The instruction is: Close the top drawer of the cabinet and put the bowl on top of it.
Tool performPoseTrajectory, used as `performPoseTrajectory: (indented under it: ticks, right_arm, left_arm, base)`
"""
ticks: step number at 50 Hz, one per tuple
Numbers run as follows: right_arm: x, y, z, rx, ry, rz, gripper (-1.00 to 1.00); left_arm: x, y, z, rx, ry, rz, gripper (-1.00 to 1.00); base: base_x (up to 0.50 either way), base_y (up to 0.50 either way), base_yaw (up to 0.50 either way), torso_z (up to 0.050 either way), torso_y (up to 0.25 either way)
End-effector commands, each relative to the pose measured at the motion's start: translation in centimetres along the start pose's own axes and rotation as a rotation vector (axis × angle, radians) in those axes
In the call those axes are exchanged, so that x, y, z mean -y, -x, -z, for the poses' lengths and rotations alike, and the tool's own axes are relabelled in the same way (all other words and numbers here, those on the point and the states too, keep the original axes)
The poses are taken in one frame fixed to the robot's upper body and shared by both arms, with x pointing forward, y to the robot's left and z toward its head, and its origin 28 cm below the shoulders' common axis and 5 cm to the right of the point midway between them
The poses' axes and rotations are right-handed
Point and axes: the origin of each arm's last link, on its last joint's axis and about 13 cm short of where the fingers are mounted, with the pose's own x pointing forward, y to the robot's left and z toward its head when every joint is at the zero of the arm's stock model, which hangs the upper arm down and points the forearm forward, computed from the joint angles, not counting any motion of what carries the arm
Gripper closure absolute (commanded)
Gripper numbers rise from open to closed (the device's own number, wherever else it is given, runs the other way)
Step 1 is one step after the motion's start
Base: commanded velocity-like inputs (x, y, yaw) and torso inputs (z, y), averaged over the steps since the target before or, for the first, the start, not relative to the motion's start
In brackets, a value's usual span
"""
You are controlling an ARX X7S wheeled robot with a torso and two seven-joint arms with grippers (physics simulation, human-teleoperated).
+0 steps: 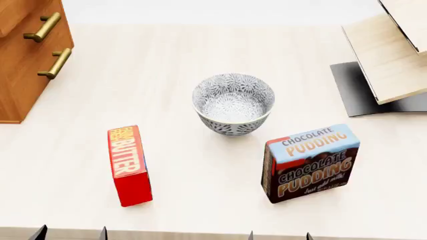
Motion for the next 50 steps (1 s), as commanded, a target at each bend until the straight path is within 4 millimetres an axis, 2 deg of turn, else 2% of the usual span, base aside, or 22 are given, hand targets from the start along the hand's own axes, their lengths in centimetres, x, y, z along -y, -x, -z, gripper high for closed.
performPoseTrajectory:
  ticks: [1,7,14,18,22,26,33,39,50]
  right_arm:
    - [-0.1,0.1,-0.2,-0.002,0.015,0.005,-1.00]
    - [0.1,0.3,-1.9,0.035,0.024,0.029,-1.00]
    - [0.3,0.4,-6.1,0.148,0.038,0.032,-1.00]
    - [0.5,0.5,-9.5,0.234,0.058,0.032,-1.00]
    - [0.5,0.6,-11.9,0.292,0.085,0.025,-1.00]
    - [0.5,0.8,-13.5,0.336,0.095,0.016,-1.00]
    - [0.9,1.0,-14.3,0.357,0.057,0.022,-1.00]
    - [1.0,1.0,-14.3,0.366,0.035,0.010,-1.00]
    - [0.7,0.8,-14.3,0.377,0.044,0.000,-1.00]
  left_arm:
    - [0.0,0.1,-0.3,0.007,-0.005,-0.003,-1.00]
    - [0.0,0.1,-1.9,0.037,-0.011,-0.008,-1.00]
    - [-0.1,0.2,-5.6,0.127,-0.028,-0.005,-1.00]
    - [-0.2,0.3,-8.1,0.192,-0.035,-0.012,-1.00]
    - [-0.2,0.6,-10.7,0.260,-0.046,-0.009,-1.00]
    - [-0.1,0.7,-12.0,0.295,-0.053,-0.010,-1.00]
    - [0.0,0.8,-13.8,0.336,-0.055,-0.009,-1.00]
    - [0.0,0.9,-13.7,0.336,-0.052,-0.009,-1.00]
    - [-0.2,0.9,-13.7,0.332,-0.047,-0.019,-1.00]
  base:
    - [0.00,0.00,0.00,0.000,0.000]
    - [0.00,0.00,0.00,0.000,0.000]
    - [0.00,0.00,0.00,0.000,0.000]
    - [0.00,0.00,0.00,0.000,0.000]
    - [0.00,0.00,0.00,0.000,0.000]
    - [0.00,0.00,0.00,0.000,0.000]
    - [0.00,0.00,0.00,0.000,0.000]
    - [0.00,0.00,0.00,0.000,0.000]
    - [0.00,0.50,0.00,0.000,0.000]
